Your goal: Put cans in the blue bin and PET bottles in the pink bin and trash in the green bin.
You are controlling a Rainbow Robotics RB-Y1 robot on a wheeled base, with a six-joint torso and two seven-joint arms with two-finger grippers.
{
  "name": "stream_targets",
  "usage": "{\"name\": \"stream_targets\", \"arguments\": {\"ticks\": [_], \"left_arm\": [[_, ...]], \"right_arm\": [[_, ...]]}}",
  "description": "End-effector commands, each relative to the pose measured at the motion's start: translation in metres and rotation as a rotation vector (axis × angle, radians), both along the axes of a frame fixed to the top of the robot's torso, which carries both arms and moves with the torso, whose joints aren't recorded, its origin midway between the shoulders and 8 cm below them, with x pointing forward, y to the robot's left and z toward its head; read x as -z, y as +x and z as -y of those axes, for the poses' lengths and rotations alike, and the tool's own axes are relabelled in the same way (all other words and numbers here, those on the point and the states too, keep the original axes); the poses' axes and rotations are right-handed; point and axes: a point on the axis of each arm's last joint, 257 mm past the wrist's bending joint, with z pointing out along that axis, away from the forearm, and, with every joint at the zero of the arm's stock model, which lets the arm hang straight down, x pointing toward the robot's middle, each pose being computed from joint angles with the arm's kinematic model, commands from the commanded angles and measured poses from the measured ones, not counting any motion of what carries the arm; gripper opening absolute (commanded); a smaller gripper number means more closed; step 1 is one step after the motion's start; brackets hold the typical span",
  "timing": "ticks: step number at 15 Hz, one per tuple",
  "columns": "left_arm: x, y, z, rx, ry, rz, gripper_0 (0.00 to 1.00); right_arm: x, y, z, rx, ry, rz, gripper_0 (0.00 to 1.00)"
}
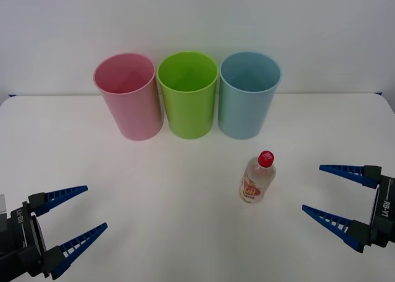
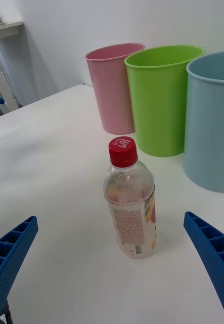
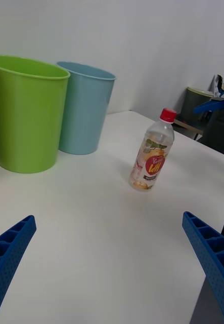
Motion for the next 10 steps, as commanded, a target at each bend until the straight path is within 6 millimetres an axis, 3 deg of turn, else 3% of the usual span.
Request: {"name": "stream_targets", "arguments": {"ticks": [1, 10], "left_arm": [[0.0000, 0.0000, 0.0000, 0.000, 0.000, 0.000, 1.00], [0.0000, 0.0000, 0.0000, 0.000, 0.000, 0.000, 1.00]], "right_arm": [[0.0000, 0.0000, 0.0000, 0.000, 0.000, 0.000, 1.00], [0.0000, 0.0000, 0.0000, 0.000, 0.000, 0.000, 1.00]]}}
